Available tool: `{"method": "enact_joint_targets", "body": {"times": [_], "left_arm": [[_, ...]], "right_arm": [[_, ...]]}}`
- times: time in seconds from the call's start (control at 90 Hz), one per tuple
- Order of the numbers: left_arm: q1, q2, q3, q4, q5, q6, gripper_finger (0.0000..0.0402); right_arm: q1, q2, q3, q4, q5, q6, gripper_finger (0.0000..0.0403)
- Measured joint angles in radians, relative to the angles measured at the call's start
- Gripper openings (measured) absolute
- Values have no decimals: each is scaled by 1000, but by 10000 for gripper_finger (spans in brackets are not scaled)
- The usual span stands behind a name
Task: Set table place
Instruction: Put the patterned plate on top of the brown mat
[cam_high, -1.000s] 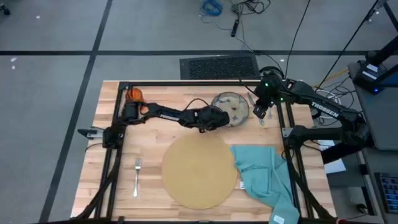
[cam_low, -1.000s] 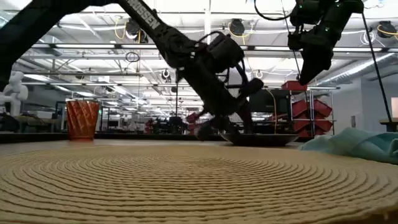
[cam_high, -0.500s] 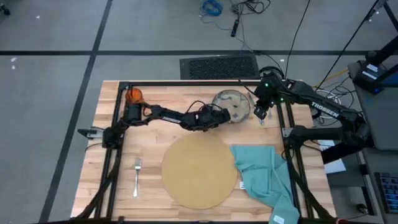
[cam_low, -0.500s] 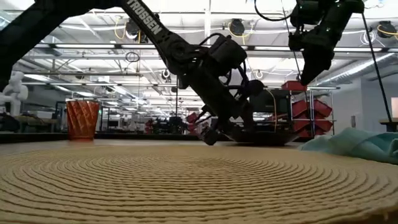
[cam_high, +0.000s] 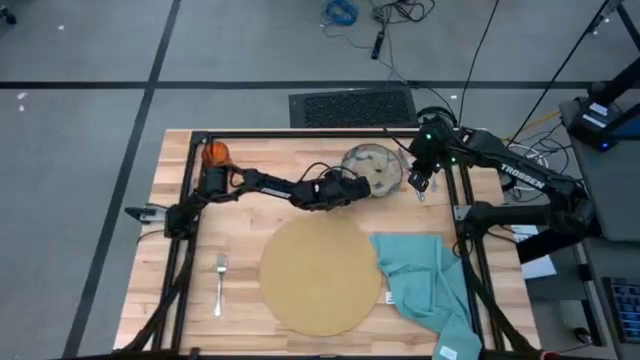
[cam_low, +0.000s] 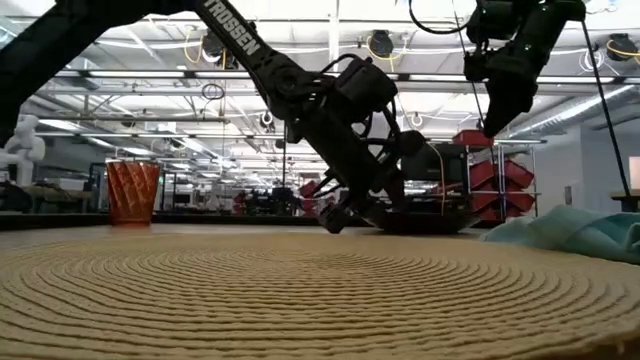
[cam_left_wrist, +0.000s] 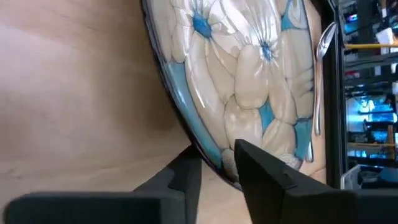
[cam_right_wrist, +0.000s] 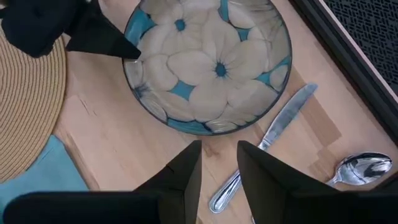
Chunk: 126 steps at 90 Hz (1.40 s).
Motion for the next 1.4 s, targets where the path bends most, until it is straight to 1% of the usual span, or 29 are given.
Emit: {"method": "enact_joint_targets", "body": {"times": [0.067, 0.122, 0.289, 0.4, 0.567, 0.667, 0.833, 0.933, 1.033, 1.1, 1.222, 1.344, 1.4], "left_arm": [[2, -1, 0, 8, -1, 5, 20], [5, -3, 0, 20, 0, 31, 9], [11, -5, 1, 21, 27, 83, 4], [9, -5, 1, 56, 35, 100, 2], [2, -2, -1, 141, 125, 103, 1], [-2, -31, -3, 137, 160, 116, 1], [1, -123, -2, 118, 167, 177, 0], [-2, -180, 1, 47, 171, 208, 0], [-10, -248, 1, -144, 178, 237, 0], [-11, -291, -1, -307, 204, 259, 0], [-34, -360, -3, -545, 204, 293, 0], [-72, -425, -2, -663, 205, 305, 0], [-91, -459, -1, -685, 208, 313, 0]], "right_arm": [[0, 0, 0, 0, 0, 0, 94], [0, 0, 0, 0, 0, 0, 94], [0, 0, 0, -2, 0, 0, 94], [0, 0, 0, -8, 0, 0, 94], [0, 0, 0, -11, 0, 0, 94], [0, 0, 0, -23, 0, 0, 94], [0, 0, 0, -47, 0, 0, 94], [0, 0, 0, -58, 0, 0, 94], [0, 0, 0, -65, 0, -1, 94], [0, 0, 0, -68, 0, -1, 94], [0, 0, 0, -70, -1, -2, 94], [0, 0, 0, -70, -2, -3, 94], [0, 0, 0, -70, -3, -3, 94]]}}
